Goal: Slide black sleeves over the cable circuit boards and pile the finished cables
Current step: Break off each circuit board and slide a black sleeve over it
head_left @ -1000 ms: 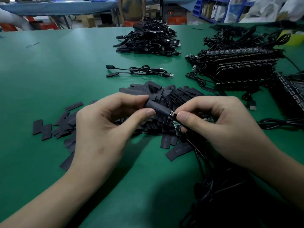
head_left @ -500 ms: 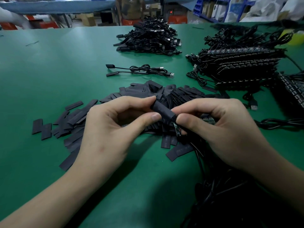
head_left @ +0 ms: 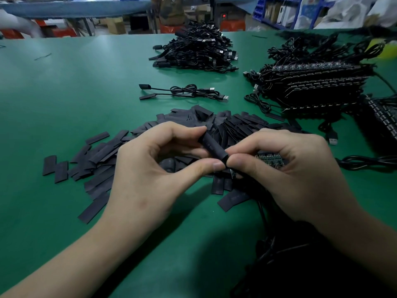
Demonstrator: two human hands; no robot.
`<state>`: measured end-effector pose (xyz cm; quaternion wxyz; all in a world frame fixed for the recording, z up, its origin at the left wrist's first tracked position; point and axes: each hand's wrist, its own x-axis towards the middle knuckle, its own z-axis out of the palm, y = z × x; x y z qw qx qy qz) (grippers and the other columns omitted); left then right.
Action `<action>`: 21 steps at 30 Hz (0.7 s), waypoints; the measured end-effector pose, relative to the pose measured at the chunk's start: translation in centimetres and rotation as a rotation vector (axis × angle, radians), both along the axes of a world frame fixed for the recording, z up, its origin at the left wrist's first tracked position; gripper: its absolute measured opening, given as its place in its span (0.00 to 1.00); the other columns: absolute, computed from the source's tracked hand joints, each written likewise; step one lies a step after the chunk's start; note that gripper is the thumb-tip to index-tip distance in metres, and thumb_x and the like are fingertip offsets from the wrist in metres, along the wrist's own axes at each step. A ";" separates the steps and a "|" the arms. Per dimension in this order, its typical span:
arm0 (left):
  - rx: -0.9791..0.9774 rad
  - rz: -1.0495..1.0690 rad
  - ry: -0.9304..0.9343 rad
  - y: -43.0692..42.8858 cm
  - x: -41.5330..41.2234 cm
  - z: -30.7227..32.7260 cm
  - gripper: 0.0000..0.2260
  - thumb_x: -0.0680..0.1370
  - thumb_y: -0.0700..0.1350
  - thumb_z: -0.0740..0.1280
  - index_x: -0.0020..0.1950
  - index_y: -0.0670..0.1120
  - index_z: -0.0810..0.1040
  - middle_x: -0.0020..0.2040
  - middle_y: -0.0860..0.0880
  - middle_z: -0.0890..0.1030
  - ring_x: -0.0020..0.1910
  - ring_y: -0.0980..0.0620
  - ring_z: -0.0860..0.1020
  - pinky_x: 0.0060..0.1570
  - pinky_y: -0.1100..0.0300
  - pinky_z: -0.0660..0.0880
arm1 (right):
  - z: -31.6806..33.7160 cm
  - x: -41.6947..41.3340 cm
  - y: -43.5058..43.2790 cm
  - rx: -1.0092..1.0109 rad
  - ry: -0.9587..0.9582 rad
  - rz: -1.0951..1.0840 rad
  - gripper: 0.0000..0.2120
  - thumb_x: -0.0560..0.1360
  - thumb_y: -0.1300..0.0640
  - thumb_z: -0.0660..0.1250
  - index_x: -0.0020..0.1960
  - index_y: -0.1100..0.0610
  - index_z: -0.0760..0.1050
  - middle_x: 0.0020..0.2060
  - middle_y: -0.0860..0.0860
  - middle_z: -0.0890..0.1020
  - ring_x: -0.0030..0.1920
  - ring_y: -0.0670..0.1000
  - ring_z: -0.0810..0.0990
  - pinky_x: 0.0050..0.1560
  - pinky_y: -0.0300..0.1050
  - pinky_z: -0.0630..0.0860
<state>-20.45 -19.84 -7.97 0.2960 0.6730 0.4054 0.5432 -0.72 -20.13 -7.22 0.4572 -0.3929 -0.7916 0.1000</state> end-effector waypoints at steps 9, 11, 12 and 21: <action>0.096 0.020 -0.043 0.3 -0.9 -0.3 0.13 0.69 0.47 0.81 0.44 0.51 0.78 0.40 0.53 0.84 0.38 0.58 0.82 0.43 0.67 0.77 | 0.0 0.8 0.5 0.097 -0.133 -0.089 0.05 0.77 0.49 0.72 0.47 0.49 0.85 0.41 0.33 0.79 0.43 0.35 0.77 0.51 0.42 0.71; 0.161 0.025 0.001 -0.3 -1.3 -0.1 0.12 0.70 0.47 0.80 0.43 0.51 0.77 0.41 0.52 0.84 0.41 0.54 0.84 0.44 0.63 0.79 | 0.1 1.1 0.7 0.037 -0.130 -0.053 0.06 0.77 0.47 0.71 0.48 0.47 0.85 0.43 0.34 0.81 0.46 0.39 0.79 0.52 0.46 0.74; 0.191 0.037 0.060 -0.2 -1.4 0.0 0.10 0.71 0.46 0.79 0.43 0.51 0.77 0.42 0.51 0.84 0.42 0.51 0.85 0.46 0.60 0.80 | 0.2 1.2 0.8 -0.012 -0.122 -0.028 0.07 0.77 0.46 0.69 0.49 0.46 0.84 0.43 0.36 0.82 0.48 0.42 0.81 0.53 0.49 0.75; 0.238 -0.027 0.336 -0.2 -1.5 0.2 0.10 0.75 0.50 0.78 0.43 0.46 0.81 0.49 0.51 0.85 0.52 0.51 0.84 0.53 0.52 0.79 | 0.3 1.6 0.8 -0.025 -0.211 -0.013 0.03 0.74 0.48 0.71 0.47 0.42 0.82 0.42 0.35 0.79 0.48 0.41 0.78 0.55 0.45 0.71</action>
